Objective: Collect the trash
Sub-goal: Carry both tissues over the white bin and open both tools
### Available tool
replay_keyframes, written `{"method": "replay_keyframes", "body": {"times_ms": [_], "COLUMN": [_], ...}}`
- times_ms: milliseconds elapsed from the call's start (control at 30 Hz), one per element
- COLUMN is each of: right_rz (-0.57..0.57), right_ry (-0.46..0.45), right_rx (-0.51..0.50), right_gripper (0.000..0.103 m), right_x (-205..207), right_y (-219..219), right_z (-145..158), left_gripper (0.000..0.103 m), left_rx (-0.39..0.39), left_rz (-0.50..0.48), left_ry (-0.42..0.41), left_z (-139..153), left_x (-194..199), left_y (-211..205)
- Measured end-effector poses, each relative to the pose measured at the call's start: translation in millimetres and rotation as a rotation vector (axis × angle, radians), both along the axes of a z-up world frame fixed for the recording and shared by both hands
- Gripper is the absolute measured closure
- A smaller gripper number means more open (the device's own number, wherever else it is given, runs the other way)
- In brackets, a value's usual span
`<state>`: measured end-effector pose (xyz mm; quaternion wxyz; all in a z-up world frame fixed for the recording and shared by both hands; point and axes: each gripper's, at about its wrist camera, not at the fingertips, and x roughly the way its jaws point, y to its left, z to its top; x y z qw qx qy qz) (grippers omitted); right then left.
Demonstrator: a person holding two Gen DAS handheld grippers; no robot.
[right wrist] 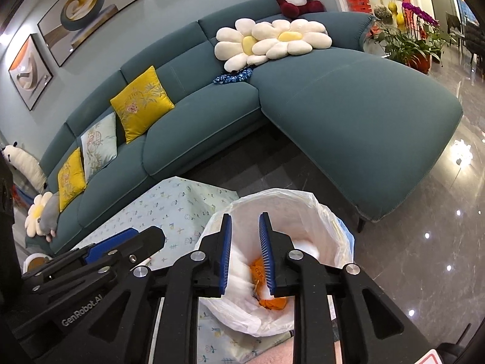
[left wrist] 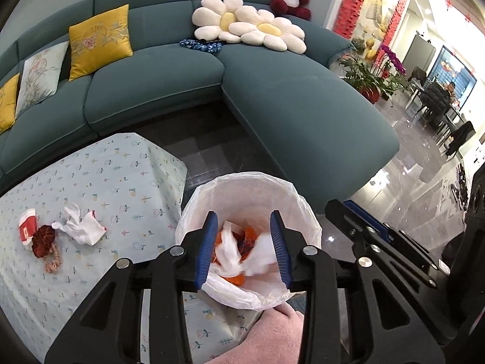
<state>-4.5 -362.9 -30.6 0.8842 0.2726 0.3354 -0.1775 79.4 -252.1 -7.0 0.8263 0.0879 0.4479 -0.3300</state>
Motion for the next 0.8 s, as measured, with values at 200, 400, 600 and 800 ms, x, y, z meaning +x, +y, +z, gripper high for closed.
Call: {"method": "replay_keyframes", "body": {"times_ms": [200,400,600,800], "right_rz": [0.028,0.059,0.102,0.162], "right_ry": [-0.014,-0.017,-0.009,0.007], "right_rx": [-0.017,-0.035,-0.055,-0.071], "right_gripper": [0.082,0.080,0.076,0.076], "right_x": [5,13,23,37], "right_y": [12,28,52,85], "right_z": [11,19,23,22], "left_gripper": [0.069,0.069,0.069,0.069], "left_rx": [-0.009,-0.027,-0.041,-0.061], "left_rz": [0.020,0.056,0.104,0.172], "left_ry": [-0.008,-0.009,-0.005,0.016], "left_z": [8,14,16,13], "left_x": [4,8,15,27], "left_y": [11,32,58,96]}}
